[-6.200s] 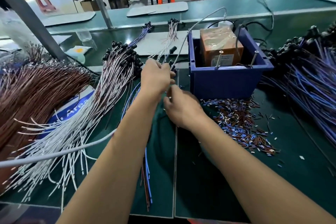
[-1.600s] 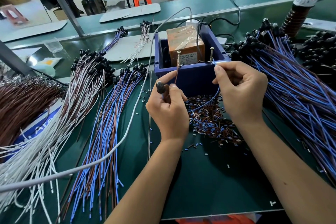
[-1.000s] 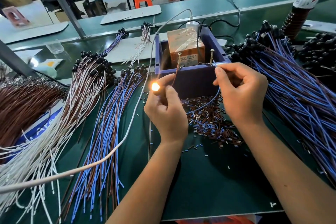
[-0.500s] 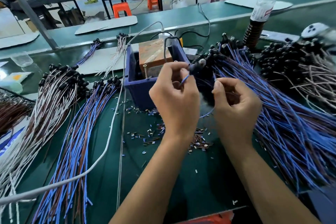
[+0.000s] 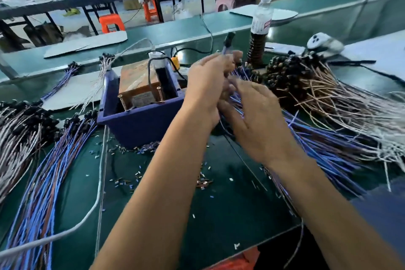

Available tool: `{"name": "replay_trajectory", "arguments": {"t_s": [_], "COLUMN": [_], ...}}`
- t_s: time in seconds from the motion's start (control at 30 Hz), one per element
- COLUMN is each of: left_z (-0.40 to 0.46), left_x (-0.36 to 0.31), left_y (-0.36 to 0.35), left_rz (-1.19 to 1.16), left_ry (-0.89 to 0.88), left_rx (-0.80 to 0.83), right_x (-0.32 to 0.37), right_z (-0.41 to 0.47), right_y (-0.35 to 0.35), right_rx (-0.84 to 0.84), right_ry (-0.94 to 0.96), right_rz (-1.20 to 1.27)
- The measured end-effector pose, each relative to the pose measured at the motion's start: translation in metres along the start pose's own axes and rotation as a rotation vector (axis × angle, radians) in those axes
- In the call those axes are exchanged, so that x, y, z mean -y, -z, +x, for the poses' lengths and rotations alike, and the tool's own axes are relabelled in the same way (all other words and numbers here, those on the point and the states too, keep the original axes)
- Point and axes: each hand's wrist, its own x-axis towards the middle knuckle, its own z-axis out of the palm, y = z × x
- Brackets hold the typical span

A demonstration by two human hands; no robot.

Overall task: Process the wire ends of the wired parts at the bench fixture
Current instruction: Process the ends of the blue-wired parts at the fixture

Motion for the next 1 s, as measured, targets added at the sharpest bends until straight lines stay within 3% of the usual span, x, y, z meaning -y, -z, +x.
{"name": "replay_trajectory", "arguments": {"t_s": [0.17, 0.3, 0.4, 0.47, 0.53, 0.63, 0.73, 0.87, 1.0], "left_z": [0.005, 0.017, 0.035, 0.045, 0.053, 0.059, 0.063, 0.068, 0.061], "left_x": [-0.015, -0.019, -0.016, -0.007, 0.008, 0.03, 0.048, 0.064, 0.062], "left_y": [-0.006, -0.016, -0.017, -0.014, -0.013, -0.012, -0.008, -0.001, 0.001], "left_rz": [-0.219, -0.555, -0.568, -0.327, 0.057, 0.487, 0.791, 1.065, 1.101], "left_ry": [0.101, 0.079, 0.076, 0.046, -0.065, -0.26, -0.301, -0.362, -0.432], "left_rx": [0.2, 0.153, -0.025, -0.156, -0.279, -0.354, -0.376, -0.392, -0.391], "right_x": [-0.005, -0.003, -0.01, -0.014, -0.014, -0.025, -0.037, -0.049, -0.047], "right_z": [-0.003, -0.002, -0.004, -0.007, -0.01, -0.013, -0.017, -0.023, -0.022], "right_y": [0.014, 0.03, 0.049, 0.069, 0.084, 0.078, 0.056, 0.037, 0.035], "right_rx": [-0.105, 0.109, 0.029, -0.111, -0.17, -0.069, 0.072, 0.097, 0.055], "right_ry": [-0.041, -0.17, -0.134, -0.136, -0.157, -0.251, -0.385, -0.48, -0.458], "right_rz": [0.13, 0.407, 0.078, -0.102, -0.135, -0.21, -0.313, -0.32, -0.301]}}
